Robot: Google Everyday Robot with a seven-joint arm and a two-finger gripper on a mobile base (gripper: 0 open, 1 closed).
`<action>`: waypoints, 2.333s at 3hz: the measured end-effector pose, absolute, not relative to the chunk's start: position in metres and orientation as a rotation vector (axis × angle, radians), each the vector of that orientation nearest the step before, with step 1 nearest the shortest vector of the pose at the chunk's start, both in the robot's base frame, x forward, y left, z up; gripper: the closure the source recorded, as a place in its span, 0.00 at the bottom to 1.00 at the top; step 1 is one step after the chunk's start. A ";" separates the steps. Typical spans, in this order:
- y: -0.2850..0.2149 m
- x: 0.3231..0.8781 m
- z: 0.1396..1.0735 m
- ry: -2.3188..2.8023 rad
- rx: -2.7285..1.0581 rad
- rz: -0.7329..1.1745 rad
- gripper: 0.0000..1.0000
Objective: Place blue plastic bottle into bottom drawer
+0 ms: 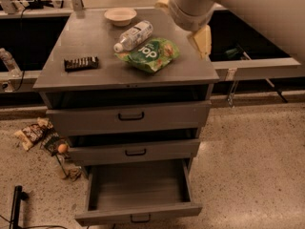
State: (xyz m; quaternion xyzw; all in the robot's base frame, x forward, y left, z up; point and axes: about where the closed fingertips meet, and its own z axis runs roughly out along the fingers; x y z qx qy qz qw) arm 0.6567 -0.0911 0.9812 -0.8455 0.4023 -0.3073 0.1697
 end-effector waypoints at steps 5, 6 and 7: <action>-0.004 0.791 0.955 0.739 -2.800 -0.707 0.00; 0.036 0.811 0.955 0.590 -2.821 -0.753 0.00; 0.074 0.825 0.955 0.490 -2.797 -0.781 0.00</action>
Offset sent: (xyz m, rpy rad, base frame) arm 0.1394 0.0516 0.0097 -0.1490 0.2363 0.2674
